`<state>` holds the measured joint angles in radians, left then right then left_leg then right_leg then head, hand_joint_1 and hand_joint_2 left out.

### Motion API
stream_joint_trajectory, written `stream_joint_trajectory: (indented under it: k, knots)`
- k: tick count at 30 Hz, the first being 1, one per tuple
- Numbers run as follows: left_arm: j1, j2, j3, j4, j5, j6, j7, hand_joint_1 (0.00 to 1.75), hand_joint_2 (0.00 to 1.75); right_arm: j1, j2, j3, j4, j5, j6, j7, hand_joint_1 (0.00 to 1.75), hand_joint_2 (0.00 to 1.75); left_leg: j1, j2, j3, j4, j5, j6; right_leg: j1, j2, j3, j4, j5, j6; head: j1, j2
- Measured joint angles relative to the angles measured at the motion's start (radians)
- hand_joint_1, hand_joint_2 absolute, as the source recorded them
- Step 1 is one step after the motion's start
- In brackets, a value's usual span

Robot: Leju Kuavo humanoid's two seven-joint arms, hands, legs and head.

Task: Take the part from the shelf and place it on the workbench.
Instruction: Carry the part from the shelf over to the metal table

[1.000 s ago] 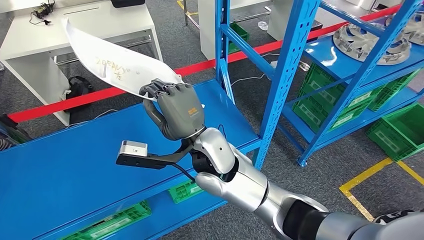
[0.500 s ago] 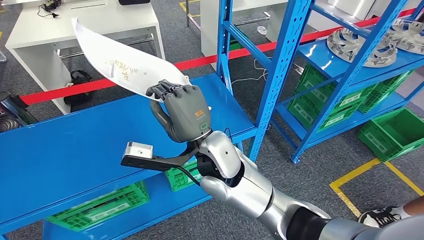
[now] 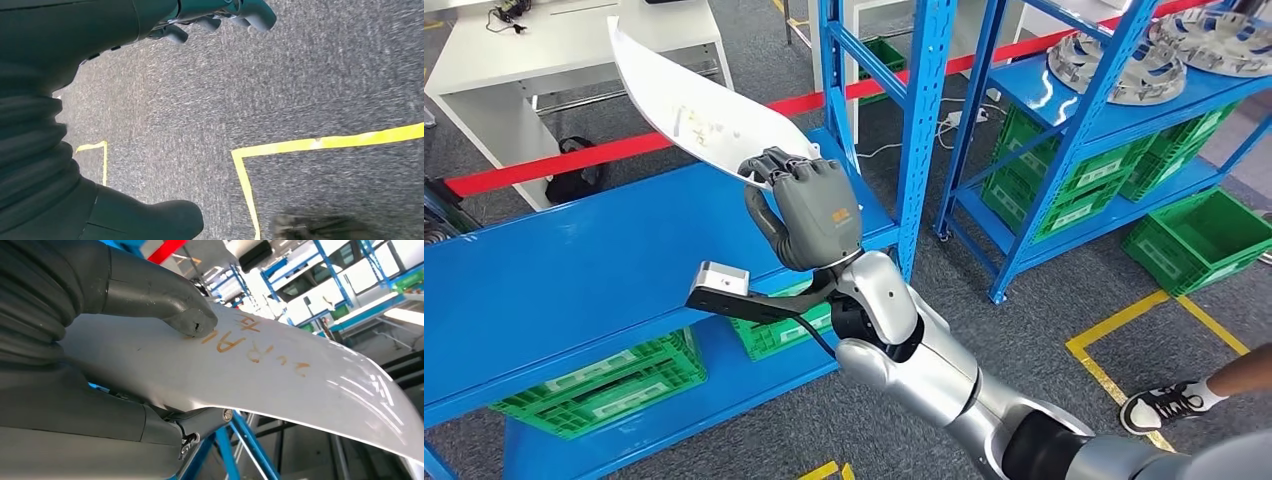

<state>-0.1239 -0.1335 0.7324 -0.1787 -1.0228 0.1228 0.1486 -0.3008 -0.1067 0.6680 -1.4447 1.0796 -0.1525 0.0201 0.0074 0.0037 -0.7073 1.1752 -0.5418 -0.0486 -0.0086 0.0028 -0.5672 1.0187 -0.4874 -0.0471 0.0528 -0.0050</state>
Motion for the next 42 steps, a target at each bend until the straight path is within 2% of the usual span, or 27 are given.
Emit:
stream_joint_trajectory:
  k: [1,2,3,5,7,9,11,12,14,16,17,18,19,20,22,23,24,26,28,31,32,33,34,36,38,40,42]
  knots:
    - [0.000,0.001,0.000,0.000,0.002,0.000,-0.002,0.00,1.75,0.000,0.000,0.000,0.001,-0.004,0.000,-0.003,1.75,1.75,0.001,0.000,-0.011,0.064,-0.034,-0.003,0.001,0.000,-0.015,0.001,0.012,0.000,-0.001,0.000]
    - [0.000,0.002,0.000,0.000,0.006,0.000,-0.004,0.00,1.75,-0.001,0.000,0.000,0.003,-0.009,0.001,-0.008,1.75,1.75,0.001,0.000,-0.013,0.111,-0.046,-0.004,0.001,-0.001,-0.029,0.002,0.024,0.001,0.000,0.000]
    - [0.000,0.002,0.000,0.000,0.009,0.000,-0.005,0.00,1.75,-0.003,0.001,0.000,0.006,-0.015,0.002,-0.011,1.75,1.75,0.001,0.000,-0.001,0.128,-0.035,-0.004,0.002,-0.001,-0.045,0.003,0.035,0.002,-0.001,0.000]
    - [-0.001,0.003,0.000,0.000,0.013,0.000,-0.006,0.00,1.75,-0.012,0.004,0.000,0.017,-0.027,0.003,-0.015,1.75,1.75,0.000,-0.001,0.077,0.055,0.014,0.003,0.003,-0.001,-0.073,0.006,0.057,0.006,0.000,0.000]
    - [-0.004,0.005,0.000,-0.002,0.014,0.000,-0.008,0.00,1.75,-0.023,0.007,0.000,0.024,-0.034,0.002,-0.017,1.75,1.75,-0.004,-0.002,0.188,-0.094,0.013,0.015,0.004,-0.002,-0.091,0.007,0.076,0.015,0.001,0.000]
    - [-0.005,0.006,0.000,-0.003,0.015,0.000,-0.011,0.00,1.75,-0.032,0.009,0.001,0.029,-0.040,0.000,-0.023,1.75,1.75,-0.011,-0.004,0.235,-0.175,-0.005,0.027,0.002,-0.003,-0.095,0.004,0.094,0.026,0.001,0.000]
    - [-0.003,0.006,0.000,-0.002,0.015,0.000,-0.015,0.00,1.75,-0.037,0.008,0.002,0.036,-0.050,-0.003,-0.029,1.75,1.75,-0.012,-0.004,0.221,-0.185,0.011,0.042,0.000,-0.002,-0.098,-0.001,0.108,0.040,-0.002,0.000]
    - [-0.002,0.006,0.000,-0.002,0.015,0.000,-0.016,0.00,1.75,-0.038,0.006,0.002,0.040,-0.056,-0.004,-0.031,1.75,1.75,-0.010,-0.002,0.213,-0.187,0.022,0.051,0.000,-0.001,-0.105,0.006,0.095,0.046,-0.004,0.000]
    - [-0.001,0.008,0.002,-0.002,0.014,0.000,-0.017,0.00,1.75,-0.037,0.003,0.003,0.048,-0.064,-0.006,-0.031,1.75,1.75,-0.006,0.002,0.190,-0.190,0.048,0.064,-0.002,0.001,-0.131,0.074,0.012,0.055,-0.004,0.000]
    - [0.000,0.009,0.004,-0.002,0.013,0.000,-0.017,0.00,1.75,-0.036,0.003,0.004,0.054,-0.069,-0.009,-0.030,1.75,1.75,-0.007,0.004,0.159,-0.187,0.073,0.069,-0.002,0.001,-0.161,0.202,-0.083,0.061,-0.003,0.000]
    - [0.001,0.009,0.005,-0.002,0.013,0.000,-0.017,0.00,1.75,-0.035,0.002,0.004,0.057,-0.070,-0.010,-0.029,1.75,1.75,-0.007,0.004,0.142,-0.184,0.083,0.069,-0.002,0.001,-0.167,0.257,-0.100,0.063,-0.002,0.000]
    - [0.001,0.009,0.006,-0.001,0.012,0.000,-0.017,0.00,1.75,-0.034,0.002,0.004,0.058,-0.070,-0.011,-0.029,1.75,1.75,-0.007,0.004,0.125,-0.179,0.093,0.068,-0.002,0.001,-0.159,0.285,-0.093,0.064,-0.002,0.000]
    - [0.002,0.009,0.006,-0.001,0.012,0.000,-0.017,0.00,1.75,-0.033,0.002,0.005,0.060,-0.070,-0.011,-0.029,1.75,1.75,-0.007,0.005,0.108,-0.173,0.102,0.066,-0.003,0.001,-0.134,0.276,-0.070,0.063,-0.002,0.000]
    - [0.002,0.009,0.007,-0.001,0.012,0.000,-0.017,0.00,1.75,-0.033,0.002,0.005,0.061,-0.070,-0.012,-0.029,1.75,1.75,-0.007,0.005,0.092,-0.166,0.109,0.064,-0.003,0.000,-0.091,0.232,-0.044,0.062,-0.002,0.000]
    - [0.002,0.009,0.007,0.000,0.012,0.000,-0.017,0.00,1.75,-0.034,0.002,0.006,0.062,-0.071,-0.013,-0.029,1.75,1.75,-0.008,0.004,0.067,-0.151,0.122,0.056,0.000,0.000,0.012,0.094,-0.040,0.054,-0.003,0.000]
    - [0.002,0.009,0.008,0.000,0.012,0.000,-0.017,0.00,1.75,-0.035,0.003,0.006,0.062,-0.071,-0.014,-0.028,1.75,1.75,-0.009,0.003,0.061,-0.147,0.128,0.051,0.002,0.000,0.045,0.042,-0.051,0.048,-0.002,0.000]
    - [0.001,0.009,0.008,0.000,0.011,0.000,-0.017,0.00,1.75,-0.035,0.002,0.006,0.062,-0.072,-0.016,-0.028,1.75,1.75,-0.009,0.003,0.058,-0.145,0.135,0.044,0.005,0.001,0.061,0.012,-0.063,0.043,-0.002,0.000]
    - [0.002,0.010,0.008,0.000,0.011,0.000,-0.016,0.00,1.75,-0.035,0.001,0.006,0.063,-0.074,-0.020,-0.027,1.75,1.75,-0.008,0.002,0.056,-0.148,0.149,0.031,0.006,0.000,0.056,0.001,-0.052,0.029,0.000,0.000]
    - [0.003,0.011,0.008,0.000,0.011,0.000,-0.015,0.00,1.75,-0.039,0.001,0.006,0.064,-0.084,-0.021,-0.028,1.75,1.75,-0.005,0.000,0.039,-0.124,0.115,0.020,0.002,-0.002,0.038,-0.003,-0.030,0.014,-0.001,0.000]
    - [0.002,0.011,0.009,0.001,0.016,0.001,-0.017,0.00,1.75,-0.059,0.000,0.015,0.072,-0.119,-0.020,-0.027,1.75,1.75,-0.001,-0.002,-0.005,0.037,-0.024,0.008,0.001,-0.003,-0.003,-0.004,0.007,0.005,-0.003,0.000]
    - [0.002,0.012,0.010,0.001,0.021,0.002,-0.019,0.00,1.75,-0.071,0.000,0.023,0.078,-0.131,-0.017,-0.028,1.75,1.75,0.000,-0.002,-0.012,0.092,-0.045,0.005,0.001,-0.003,-0.018,-0.003,0.020,0.006,-0.003,0.000]
    - [0.001,0.012,0.013,0.000,0.026,0.002,-0.019,0.00,1.75,-0.083,0.001,0.031,0.086,-0.139,-0.013,-0.028,1.75,1.75,0.000,-0.002,-0.008,0.125,-0.043,0.003,0.001,-0.003,-0.033,-0.002,0.032,0.007,-0.003,0.000]
    - [0.001,0.013,0.015,0.000,0.031,0.004,-0.019,0.00,1.75,-0.095,0.004,0.040,0.094,-0.145,-0.007,-0.028,1.75,1.75,0.001,-0.002,0.011,0.124,-0.022,0.003,0.001,-0.003,-0.048,-0.001,0.043,0.009,-0.003,0.000]
    - [0.001,0.013,0.021,0.000,0.040,0.010,-0.017,0.00,1.75,-0.118,0.018,0.053,0.108,-0.152,0.005,-0.027,1.75,1.75,0.001,-0.002,0.099,0.021,0.020,0.007,0.001,-0.003,-0.077,0.005,0.064,0.016,-0.003,0.000]
    - [0.001,0.012,0.024,0.000,0.044,0.017,-0.014,0.00,1.75,-0.138,0.037,0.062,0.119,-0.155,0.014,-0.025,1.75,1.75,-0.002,-0.006,0.192,-0.117,0.011,0.016,0.002,-0.004,-0.094,0.009,0.082,0.026,-0.002,0.000]
    - [0.003,0.010,0.026,0.000,0.045,0.025,-0.013,0.00,1.75,-0.152,0.047,0.070,0.128,-0.154,0.017,-0.024,1.75,1.75,-0.009,-0.009,0.216,-0.167,-0.002,0.029,0.002,-0.007,-0.098,0.006,0.099,0.038,-0.002,0.000]
    - [0.007,0.006,0.031,0.001,0.045,0.033,-0.011,0.00,1.75,-0.156,0.050,0.078,0.136,-0.151,0.019,-0.022,1.75,1.75,-0.009,-0.007,0.200,-0.169,0.017,0.046,0.000,-0.007,-0.103,0.002,0.111,0.051,-0.004,0.000]
